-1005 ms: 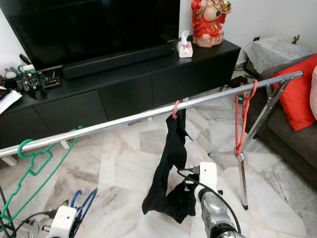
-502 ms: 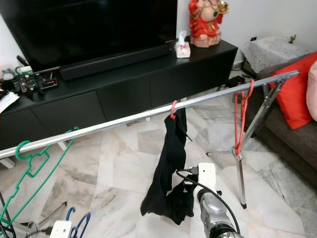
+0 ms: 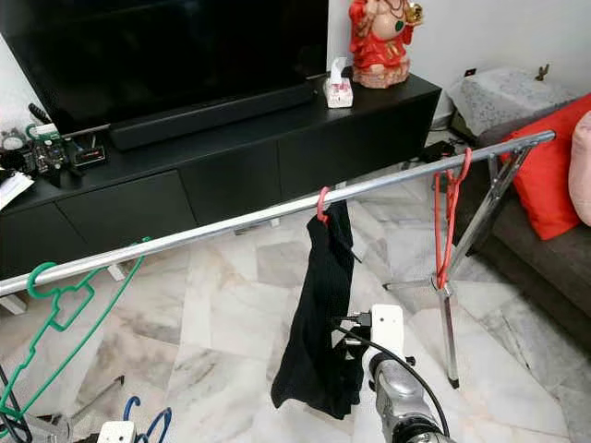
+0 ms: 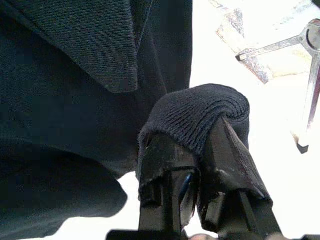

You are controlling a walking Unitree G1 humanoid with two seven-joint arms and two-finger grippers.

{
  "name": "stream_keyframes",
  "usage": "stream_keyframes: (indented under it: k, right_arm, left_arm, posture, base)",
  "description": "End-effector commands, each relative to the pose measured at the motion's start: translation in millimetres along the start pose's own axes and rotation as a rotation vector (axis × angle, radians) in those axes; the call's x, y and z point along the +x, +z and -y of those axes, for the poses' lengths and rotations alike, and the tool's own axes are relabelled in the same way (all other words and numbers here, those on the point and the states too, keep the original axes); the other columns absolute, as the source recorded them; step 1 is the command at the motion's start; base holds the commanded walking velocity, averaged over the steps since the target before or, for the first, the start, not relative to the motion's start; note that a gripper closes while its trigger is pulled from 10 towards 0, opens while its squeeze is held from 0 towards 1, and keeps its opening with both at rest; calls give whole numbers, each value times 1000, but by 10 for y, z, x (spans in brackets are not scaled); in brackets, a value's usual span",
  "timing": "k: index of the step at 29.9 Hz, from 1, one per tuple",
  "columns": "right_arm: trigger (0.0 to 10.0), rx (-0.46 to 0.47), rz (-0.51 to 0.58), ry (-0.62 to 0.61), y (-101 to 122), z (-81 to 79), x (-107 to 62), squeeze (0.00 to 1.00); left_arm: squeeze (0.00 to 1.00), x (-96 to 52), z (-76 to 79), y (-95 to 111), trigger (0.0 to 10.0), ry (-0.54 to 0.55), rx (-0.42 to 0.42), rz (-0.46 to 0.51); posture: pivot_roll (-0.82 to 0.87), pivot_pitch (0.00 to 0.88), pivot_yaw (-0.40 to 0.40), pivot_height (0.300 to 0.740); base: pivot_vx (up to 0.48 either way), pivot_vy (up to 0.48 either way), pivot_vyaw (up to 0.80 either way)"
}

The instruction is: Hang hanger

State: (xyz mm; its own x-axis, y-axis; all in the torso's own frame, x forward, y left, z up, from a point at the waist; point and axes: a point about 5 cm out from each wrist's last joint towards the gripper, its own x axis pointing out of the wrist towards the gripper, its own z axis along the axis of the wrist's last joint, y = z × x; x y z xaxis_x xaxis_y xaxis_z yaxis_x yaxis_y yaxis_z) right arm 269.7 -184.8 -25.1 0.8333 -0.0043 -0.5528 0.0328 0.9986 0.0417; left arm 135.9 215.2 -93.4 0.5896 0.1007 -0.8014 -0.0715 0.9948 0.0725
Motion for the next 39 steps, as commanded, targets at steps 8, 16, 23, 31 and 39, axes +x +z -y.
stream_keyframes:
  k: [8, 16, 23, 31, 39]
  right_arm:
    - [10000, -14, -11, 7, -25, -15, -4, 0]
    - [10000, -15, -11, 7, -24, -15, -4, 0]
    - [10000, -17, -9, 9, -21, -19, -3, 0]
    - [10000, -26, -8, 13, -17, -23, -1, 0]
    - [10000, -30, -8, 15, -15, -25, -1, 0]
  left_arm:
    - [0, -9, -33, -44, 10000, 13, -16, -12]
    - [0, -10, -42, -52, 10000, 17, -12, -16]
    - [0, -18, -35, -84, 10000, 17, -25, -26]
    - [0, -16, -23, -83, 10000, 14, -27, -25]
    - [0, -13, 2, -80, 10000, 6, -17, -23]
  posture:
    - [-121, 0, 48, 740]
    - [-120, 0, 48, 740]
    - [-118, 0, 46, 740]
    - [-119, 0, 47, 740]
    - [-119, 0, 45, 740]
  base:
    - [0, 0, 0]
    - [0, 0, 0]
    - [0, 0, 0]
    - [-184, 0, 0]
    - [-257, 0, 0]
